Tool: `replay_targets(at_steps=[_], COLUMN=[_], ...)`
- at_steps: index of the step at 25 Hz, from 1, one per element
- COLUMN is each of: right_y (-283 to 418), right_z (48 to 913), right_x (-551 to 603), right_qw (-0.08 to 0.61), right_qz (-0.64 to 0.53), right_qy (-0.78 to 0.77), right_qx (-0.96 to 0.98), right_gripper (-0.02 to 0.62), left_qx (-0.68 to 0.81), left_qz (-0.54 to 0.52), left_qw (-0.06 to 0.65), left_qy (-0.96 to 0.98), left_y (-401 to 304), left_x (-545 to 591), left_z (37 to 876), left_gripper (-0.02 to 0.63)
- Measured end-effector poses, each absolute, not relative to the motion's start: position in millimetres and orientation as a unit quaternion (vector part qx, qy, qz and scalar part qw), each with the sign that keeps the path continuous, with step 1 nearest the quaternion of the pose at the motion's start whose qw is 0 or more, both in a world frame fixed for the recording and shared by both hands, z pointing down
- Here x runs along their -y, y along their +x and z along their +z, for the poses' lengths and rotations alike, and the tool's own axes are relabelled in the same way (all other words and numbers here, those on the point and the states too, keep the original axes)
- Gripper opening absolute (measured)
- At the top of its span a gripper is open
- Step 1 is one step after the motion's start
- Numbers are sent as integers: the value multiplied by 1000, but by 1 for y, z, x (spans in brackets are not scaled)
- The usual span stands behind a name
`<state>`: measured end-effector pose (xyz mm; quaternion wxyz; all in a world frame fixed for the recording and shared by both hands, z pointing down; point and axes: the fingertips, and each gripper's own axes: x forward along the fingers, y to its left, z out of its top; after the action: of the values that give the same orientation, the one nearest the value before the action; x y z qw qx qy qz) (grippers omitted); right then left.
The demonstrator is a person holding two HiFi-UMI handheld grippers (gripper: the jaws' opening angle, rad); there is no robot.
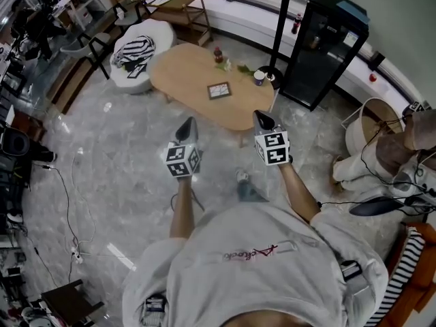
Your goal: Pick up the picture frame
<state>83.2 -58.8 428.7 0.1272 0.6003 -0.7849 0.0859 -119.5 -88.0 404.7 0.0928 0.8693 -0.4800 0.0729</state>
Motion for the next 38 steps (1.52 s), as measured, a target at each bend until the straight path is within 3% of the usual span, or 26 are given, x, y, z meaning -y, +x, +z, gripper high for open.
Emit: replay_targets(at_steps=[21,38], right_y=[114,110], right_z=[428,445], right_x=[240,314], right_qw=[126,131], right_qz=[87,91], right_qy=[579,557], right_qx=[801,815], right_gripper=[6,6], left_qx=[503,526], left_qz=[69,77], left_qw=[88,94], left_qy=[857,842], left_y=[-86,-91], left_x=[264,330], left_z=[395,410], left_gripper=[0,0])
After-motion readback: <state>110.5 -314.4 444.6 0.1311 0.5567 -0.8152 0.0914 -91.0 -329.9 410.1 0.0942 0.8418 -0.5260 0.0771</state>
